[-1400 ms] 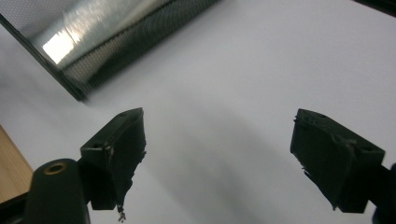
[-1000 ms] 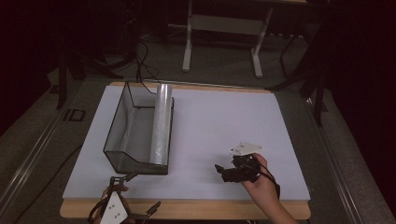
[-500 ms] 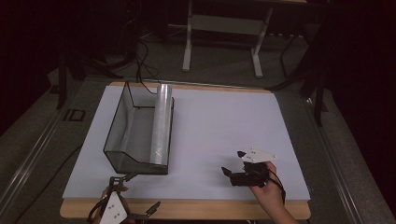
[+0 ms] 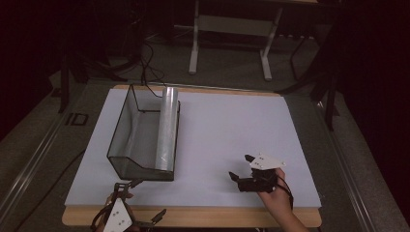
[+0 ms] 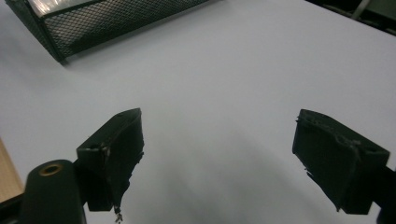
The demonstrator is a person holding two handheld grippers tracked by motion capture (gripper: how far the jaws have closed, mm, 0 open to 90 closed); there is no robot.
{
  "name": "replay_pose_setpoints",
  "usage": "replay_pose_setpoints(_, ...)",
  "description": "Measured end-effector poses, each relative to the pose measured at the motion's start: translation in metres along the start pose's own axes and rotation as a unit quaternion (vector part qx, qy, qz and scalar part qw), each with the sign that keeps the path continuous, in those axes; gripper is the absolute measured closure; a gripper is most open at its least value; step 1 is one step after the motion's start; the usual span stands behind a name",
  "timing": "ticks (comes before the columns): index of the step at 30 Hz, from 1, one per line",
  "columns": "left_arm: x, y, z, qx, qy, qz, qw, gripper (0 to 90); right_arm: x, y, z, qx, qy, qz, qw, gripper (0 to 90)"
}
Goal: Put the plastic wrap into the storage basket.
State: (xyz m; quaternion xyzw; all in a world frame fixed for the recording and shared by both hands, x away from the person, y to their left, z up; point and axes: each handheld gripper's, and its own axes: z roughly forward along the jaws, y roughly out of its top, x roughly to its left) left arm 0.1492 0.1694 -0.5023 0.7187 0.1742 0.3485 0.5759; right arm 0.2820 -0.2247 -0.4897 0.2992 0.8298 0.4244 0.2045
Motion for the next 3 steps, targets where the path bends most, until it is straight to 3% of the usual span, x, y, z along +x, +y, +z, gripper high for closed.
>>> replay_pose_setpoints(3, -0.0001, 0.0001, 0.0001, 0.0, 0.0, 0.001, 1.0, 0.4, 0.0006, -0.0008, 0.001, 0.003, 0.002, -0.004, 1.0, 16.1)
